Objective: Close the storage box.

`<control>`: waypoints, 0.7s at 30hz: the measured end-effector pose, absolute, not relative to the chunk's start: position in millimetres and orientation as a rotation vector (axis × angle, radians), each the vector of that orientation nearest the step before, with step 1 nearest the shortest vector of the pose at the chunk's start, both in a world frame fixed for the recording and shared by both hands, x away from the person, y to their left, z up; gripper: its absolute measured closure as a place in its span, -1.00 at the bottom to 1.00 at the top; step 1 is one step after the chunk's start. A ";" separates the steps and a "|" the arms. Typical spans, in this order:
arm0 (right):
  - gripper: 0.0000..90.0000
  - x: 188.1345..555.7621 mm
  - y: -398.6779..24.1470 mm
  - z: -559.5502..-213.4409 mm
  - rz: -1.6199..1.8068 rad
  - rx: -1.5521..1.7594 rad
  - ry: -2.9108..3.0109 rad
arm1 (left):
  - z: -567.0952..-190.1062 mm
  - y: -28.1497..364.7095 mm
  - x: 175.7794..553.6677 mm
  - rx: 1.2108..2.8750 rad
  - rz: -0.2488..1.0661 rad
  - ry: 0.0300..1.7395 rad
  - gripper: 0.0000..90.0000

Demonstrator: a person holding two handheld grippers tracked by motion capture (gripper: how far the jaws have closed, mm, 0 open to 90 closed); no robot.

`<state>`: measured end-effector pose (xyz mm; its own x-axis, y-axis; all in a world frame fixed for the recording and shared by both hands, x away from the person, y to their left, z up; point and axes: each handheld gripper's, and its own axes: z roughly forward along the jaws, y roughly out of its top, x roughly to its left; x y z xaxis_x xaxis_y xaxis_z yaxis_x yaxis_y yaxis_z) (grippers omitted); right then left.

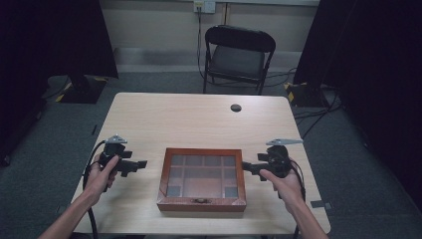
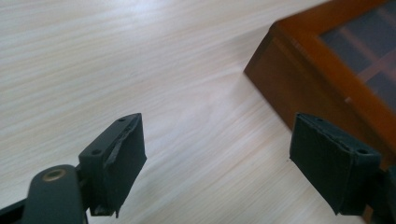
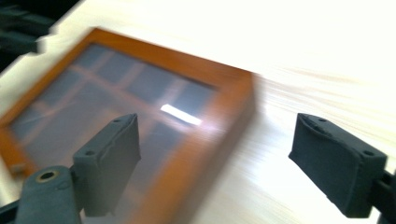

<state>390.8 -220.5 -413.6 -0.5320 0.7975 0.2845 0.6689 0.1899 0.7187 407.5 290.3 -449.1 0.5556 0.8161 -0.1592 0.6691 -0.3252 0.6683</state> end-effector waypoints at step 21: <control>-0.70 393.6 -255.5 -485.9 0.728 1.632 2.091 | -494.1 297.1 409.8 2.092 0.502 1.308 -0.70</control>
